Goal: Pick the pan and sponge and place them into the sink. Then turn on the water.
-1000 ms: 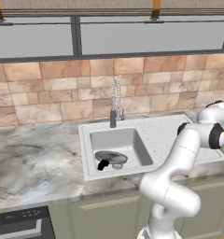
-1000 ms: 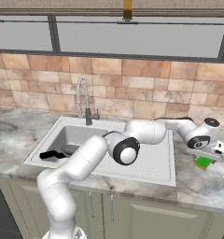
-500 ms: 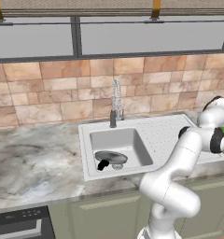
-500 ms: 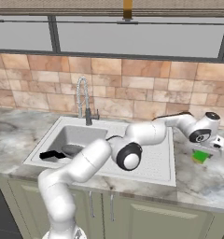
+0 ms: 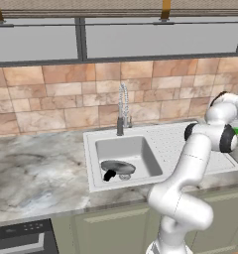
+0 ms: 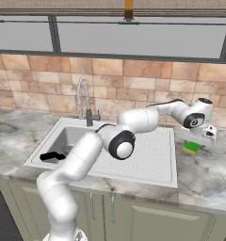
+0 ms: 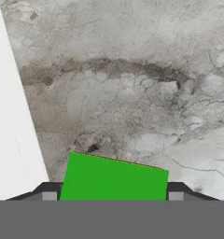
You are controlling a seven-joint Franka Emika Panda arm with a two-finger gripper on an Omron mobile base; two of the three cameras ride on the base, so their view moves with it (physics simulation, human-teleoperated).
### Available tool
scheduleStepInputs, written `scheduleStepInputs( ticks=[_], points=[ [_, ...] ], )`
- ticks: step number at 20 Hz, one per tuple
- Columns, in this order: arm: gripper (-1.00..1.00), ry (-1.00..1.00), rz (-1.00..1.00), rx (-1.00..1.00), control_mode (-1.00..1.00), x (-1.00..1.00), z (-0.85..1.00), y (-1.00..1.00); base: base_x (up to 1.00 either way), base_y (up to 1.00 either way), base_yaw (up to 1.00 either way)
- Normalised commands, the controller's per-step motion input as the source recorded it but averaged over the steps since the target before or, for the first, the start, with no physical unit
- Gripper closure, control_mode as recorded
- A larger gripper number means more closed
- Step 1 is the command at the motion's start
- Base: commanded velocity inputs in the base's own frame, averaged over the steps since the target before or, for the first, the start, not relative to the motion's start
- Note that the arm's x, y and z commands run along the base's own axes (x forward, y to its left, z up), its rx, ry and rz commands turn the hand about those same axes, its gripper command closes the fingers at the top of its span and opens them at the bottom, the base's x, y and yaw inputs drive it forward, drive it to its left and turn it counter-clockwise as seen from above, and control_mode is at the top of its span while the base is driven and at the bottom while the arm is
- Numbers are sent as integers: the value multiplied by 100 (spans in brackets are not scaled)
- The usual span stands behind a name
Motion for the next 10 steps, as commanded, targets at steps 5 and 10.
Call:
scheduleStepInputs(
  ticks=[5,10],
  points=[
    [100,-7,6,-25,-100,-60,-56,100,0,0,0],
    [100,-11,4,-17,-100,-45,-3,98,0,0,0]
  ],
)
